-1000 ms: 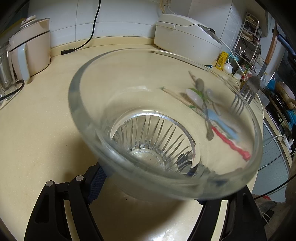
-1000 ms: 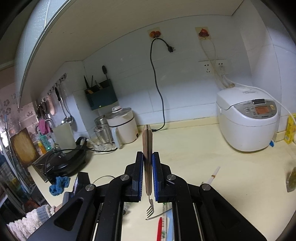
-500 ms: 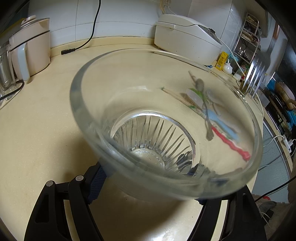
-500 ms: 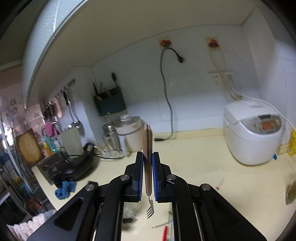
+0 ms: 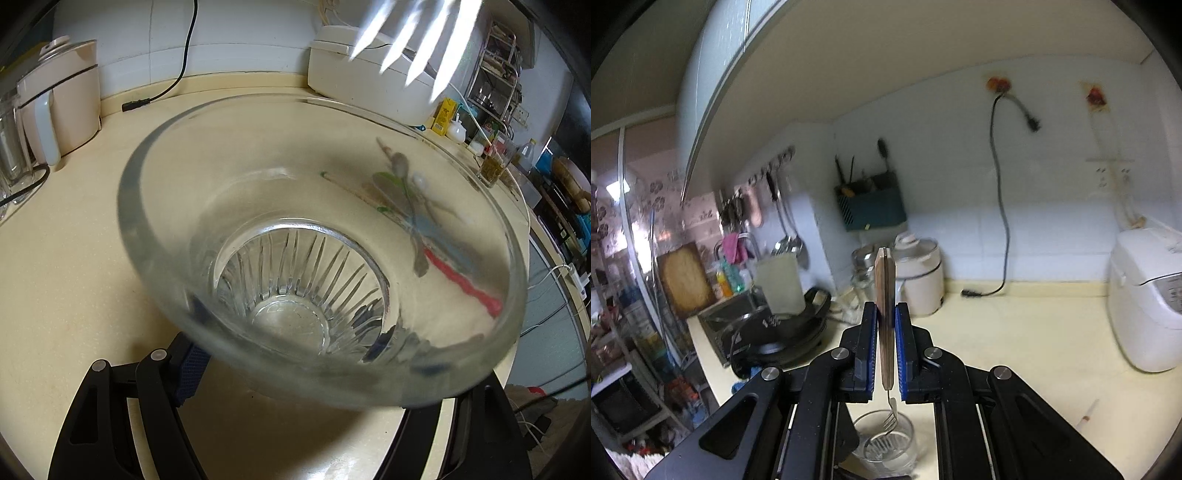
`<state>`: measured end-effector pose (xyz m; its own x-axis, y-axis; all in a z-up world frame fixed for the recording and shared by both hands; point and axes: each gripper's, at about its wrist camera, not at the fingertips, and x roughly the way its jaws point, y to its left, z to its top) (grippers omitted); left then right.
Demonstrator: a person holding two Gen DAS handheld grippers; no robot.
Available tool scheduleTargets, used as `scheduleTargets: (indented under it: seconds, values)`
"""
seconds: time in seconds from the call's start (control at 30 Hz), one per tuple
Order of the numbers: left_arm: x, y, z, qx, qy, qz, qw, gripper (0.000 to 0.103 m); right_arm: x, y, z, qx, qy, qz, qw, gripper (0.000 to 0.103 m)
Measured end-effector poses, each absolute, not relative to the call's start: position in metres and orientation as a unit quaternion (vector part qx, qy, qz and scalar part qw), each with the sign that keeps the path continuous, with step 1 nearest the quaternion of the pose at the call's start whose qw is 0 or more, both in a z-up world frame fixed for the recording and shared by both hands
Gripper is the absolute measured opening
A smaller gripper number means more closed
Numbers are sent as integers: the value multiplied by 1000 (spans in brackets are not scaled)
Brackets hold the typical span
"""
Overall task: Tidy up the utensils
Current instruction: 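Lower the fork tines-first into the glass and open the right gripper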
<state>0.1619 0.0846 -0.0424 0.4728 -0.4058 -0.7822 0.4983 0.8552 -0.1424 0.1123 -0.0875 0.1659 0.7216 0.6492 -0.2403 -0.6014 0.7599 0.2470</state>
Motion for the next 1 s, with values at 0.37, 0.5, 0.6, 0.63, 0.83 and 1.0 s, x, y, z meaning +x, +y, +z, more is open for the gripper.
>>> scheduleTargets:
  seconds: [0.37, 0.5, 0.6, 0.63, 0.83, 1.0]
  values:
    - [165, 87, -42, 42, 441, -269, 855, 81, 135, -42, 103, 41, 243, 354, 902, 9]
    - [165, 88, -42, 40, 441, -269, 855, 81, 140, -30, 88, 20, 269, 351, 897, 9]
    - [165, 88, -42, 40, 441, -269, 855, 81, 142, -24, 82, 12, 279, 351, 894, 10]
    - [165, 88, -42, 40, 441, -269, 855, 81, 142, -21, 81, 11, 279, 350, 894, 10]
    - [165, 87, -42, 39, 441, -270, 855, 81, 149, -11, 82, -7, 293, 336, 895, 11]
    - [165, 87, -42, 38, 441, -270, 855, 81, 153, -8, 83, -16, 288, 312, 905, 29]
